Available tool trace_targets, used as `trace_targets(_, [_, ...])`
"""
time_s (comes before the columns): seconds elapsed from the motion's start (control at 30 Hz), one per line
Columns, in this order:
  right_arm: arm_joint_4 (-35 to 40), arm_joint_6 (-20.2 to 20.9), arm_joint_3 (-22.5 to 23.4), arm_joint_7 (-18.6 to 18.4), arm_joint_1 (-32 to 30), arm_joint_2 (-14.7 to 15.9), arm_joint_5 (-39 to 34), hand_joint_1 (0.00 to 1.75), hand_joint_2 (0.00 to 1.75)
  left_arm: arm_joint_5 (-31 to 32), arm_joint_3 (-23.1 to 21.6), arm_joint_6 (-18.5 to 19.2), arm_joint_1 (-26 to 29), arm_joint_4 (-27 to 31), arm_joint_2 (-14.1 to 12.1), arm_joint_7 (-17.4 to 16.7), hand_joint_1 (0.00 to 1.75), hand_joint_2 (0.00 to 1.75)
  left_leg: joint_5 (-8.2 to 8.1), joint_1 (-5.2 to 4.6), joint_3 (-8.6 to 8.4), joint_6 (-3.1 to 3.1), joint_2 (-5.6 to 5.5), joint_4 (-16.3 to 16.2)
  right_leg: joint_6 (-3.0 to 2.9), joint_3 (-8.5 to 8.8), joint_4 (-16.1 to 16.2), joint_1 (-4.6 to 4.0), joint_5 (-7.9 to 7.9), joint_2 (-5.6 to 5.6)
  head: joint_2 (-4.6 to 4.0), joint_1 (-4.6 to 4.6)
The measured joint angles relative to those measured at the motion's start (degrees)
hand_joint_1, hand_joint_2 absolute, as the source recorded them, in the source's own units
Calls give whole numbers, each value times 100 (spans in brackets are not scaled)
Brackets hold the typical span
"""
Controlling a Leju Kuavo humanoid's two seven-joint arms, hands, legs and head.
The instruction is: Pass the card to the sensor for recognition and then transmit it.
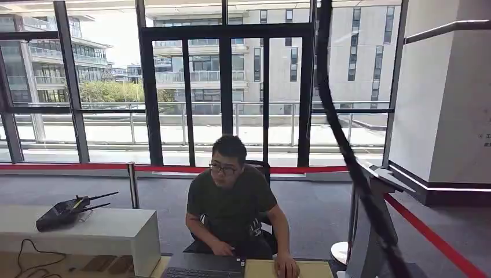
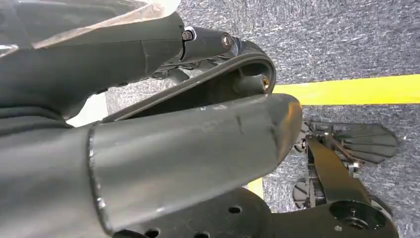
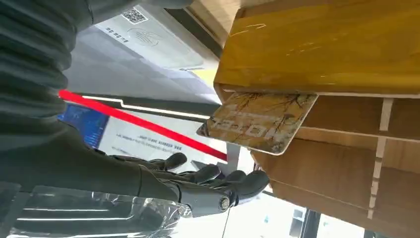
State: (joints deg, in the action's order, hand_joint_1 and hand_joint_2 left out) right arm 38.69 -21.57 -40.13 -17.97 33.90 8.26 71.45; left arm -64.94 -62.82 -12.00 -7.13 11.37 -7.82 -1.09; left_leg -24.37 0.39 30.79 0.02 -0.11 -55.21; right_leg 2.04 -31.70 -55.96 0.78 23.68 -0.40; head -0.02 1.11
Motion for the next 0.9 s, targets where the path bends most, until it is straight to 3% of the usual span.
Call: trace_targets(0.9, [-149,227,-92,-7,248,-337,280,0,175,-230,0,-258,-2,-2,59,-31,0,0,0,0,0,0,0,0,0,1,-1,0,0,0,0,0])
